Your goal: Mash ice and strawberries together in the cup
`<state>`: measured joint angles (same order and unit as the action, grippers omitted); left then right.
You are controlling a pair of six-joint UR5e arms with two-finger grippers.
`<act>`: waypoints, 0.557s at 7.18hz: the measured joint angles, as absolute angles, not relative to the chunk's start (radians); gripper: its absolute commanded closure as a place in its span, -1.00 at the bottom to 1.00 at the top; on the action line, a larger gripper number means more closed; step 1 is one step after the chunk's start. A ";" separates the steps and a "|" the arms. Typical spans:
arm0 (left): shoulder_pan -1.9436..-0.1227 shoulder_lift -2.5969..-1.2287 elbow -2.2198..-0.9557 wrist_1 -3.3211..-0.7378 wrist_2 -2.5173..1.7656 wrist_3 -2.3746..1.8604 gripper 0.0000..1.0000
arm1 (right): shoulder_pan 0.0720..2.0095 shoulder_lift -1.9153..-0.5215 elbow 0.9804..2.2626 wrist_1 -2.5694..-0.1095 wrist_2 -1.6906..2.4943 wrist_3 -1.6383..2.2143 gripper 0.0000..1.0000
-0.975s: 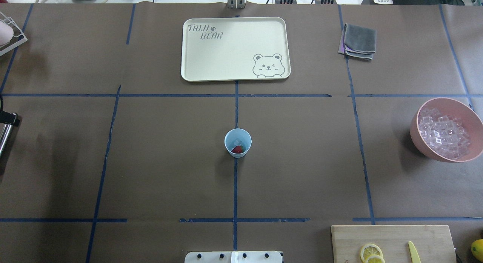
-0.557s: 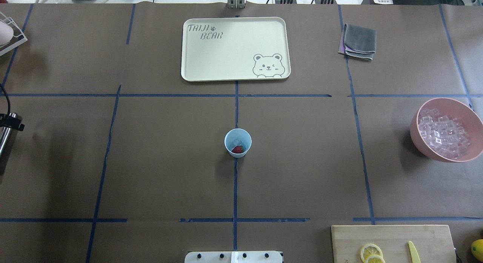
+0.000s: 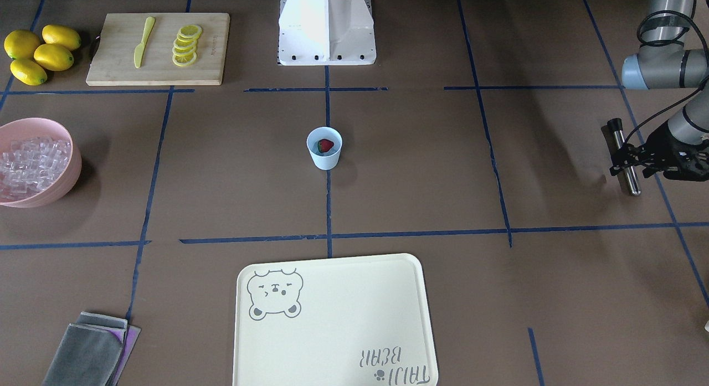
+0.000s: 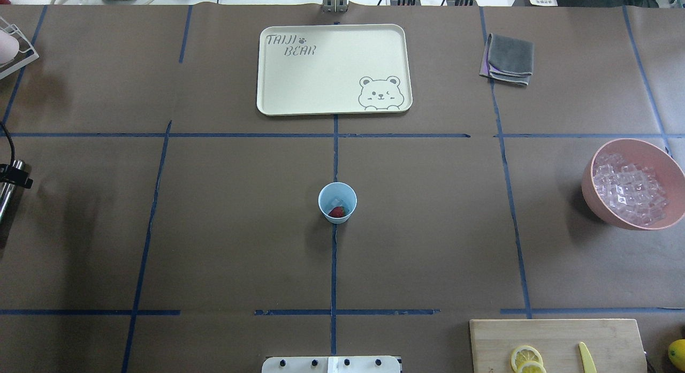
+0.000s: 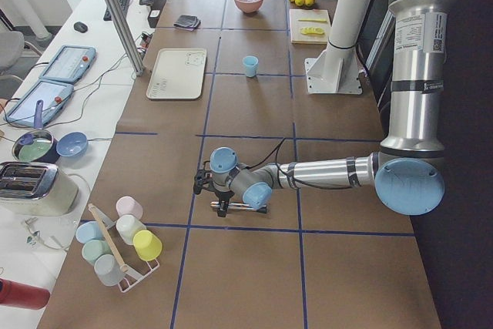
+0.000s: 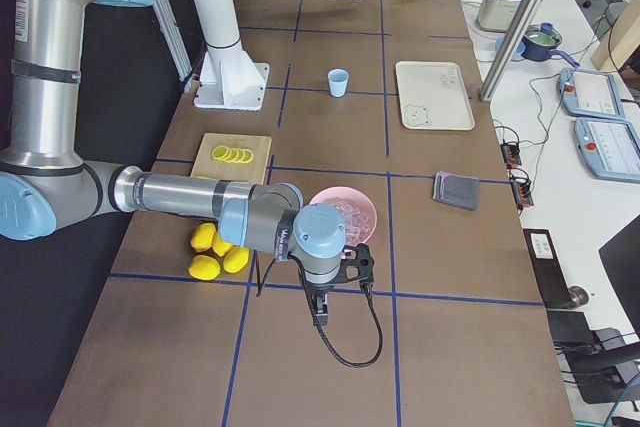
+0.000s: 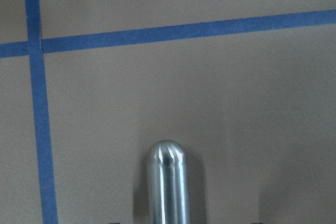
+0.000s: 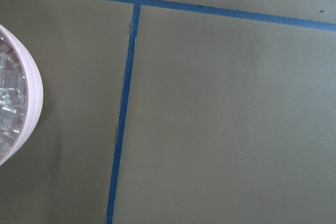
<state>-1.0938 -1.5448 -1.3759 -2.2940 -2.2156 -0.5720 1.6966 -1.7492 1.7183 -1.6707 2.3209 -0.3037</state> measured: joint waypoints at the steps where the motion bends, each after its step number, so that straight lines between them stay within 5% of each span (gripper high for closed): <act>1: -1.094 -1.545 -1.374 -2.294 -2.216 -0.571 0.62 | 1.697 -1.749 1.719 -1.671 2.321 -0.304 -0.99; 2: -1.094 -1.545 -1.374 -2.294 -2.216 -0.571 1.00 | 1.697 -1.749 1.721 -1.671 2.321 -0.304 -0.99; 4: -1.094 -1.546 -1.377 -2.292 -2.218 -0.567 1.00 | 1.697 -1.749 1.727 -1.671 2.321 -0.303 -0.99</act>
<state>-1.0937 -1.5462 -1.3771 -2.2920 -2.2183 -0.5668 1.6966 -1.7488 1.7268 -1.6705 2.3209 -0.3027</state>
